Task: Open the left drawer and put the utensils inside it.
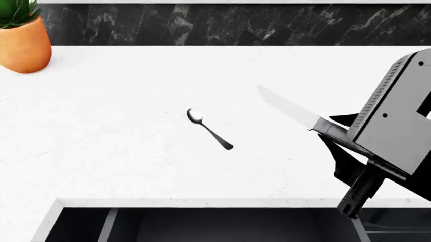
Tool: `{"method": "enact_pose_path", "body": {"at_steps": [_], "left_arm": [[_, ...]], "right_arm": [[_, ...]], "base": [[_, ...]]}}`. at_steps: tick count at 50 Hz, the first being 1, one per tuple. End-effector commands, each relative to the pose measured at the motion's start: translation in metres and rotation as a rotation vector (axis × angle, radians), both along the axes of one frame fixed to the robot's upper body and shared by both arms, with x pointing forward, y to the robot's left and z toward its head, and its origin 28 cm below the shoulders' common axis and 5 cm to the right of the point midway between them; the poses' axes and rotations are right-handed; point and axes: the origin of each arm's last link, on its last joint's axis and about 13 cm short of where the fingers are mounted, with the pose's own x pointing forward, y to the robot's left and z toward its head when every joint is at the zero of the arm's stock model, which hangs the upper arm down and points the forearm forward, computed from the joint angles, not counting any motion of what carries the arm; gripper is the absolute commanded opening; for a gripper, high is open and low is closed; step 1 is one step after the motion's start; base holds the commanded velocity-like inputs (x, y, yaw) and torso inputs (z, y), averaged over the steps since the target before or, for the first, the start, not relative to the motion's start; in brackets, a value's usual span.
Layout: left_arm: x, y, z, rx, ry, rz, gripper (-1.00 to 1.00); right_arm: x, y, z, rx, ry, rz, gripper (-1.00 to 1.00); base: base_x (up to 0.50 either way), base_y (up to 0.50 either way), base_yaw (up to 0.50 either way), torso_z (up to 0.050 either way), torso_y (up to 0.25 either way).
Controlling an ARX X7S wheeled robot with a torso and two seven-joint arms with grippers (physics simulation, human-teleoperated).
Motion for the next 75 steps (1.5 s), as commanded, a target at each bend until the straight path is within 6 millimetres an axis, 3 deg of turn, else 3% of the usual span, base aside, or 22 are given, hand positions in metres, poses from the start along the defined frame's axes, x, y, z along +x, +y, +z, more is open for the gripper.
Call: {"method": "enact_pose_path", "body": {"at_steps": [1,14,27,40,56,75], "left_arm": [[0.000,0.000,0.000,-0.001,-0.001,0.002,1.00],[0.000,0.001,0.000,0.002,-0.003,0.005,1.00],[-0.001,0.002,0.001,0.000,-0.008,0.010,1.00],[-0.001,0.003,0.001,-0.004,-0.009,0.013,1.00],[-0.002,0.002,0.001,-0.001,-0.014,0.012,1.00],[-0.002,0.003,0.001,-0.001,-0.013,0.016,1.00]], "right_arm": [[-0.008,0.007,0.006,-0.044,-0.013,0.144,-1.00],[-0.023,0.013,0.007,-0.125,0.021,0.252,-1.00],[-0.041,0.027,0.018,-0.086,-0.019,0.384,-1.00],[-0.027,0.031,0.004,-0.150,0.021,0.450,-1.00],[-0.020,0.020,-0.012,-0.195,0.046,0.454,-1.00],[-0.017,0.033,-0.038,-0.203,0.160,0.529,-1.00]], "base": [[0.00,0.00,0.00,0.000,0.000],[0.00,0.00,0.00,0.000,0.000],[0.00,0.00,0.00,0.000,0.001],[0.00,0.00,0.00,0.000,0.000],[0.00,0.00,0.00,0.000,0.001],[0.00,0.00,0.00,0.000,0.001]]}}
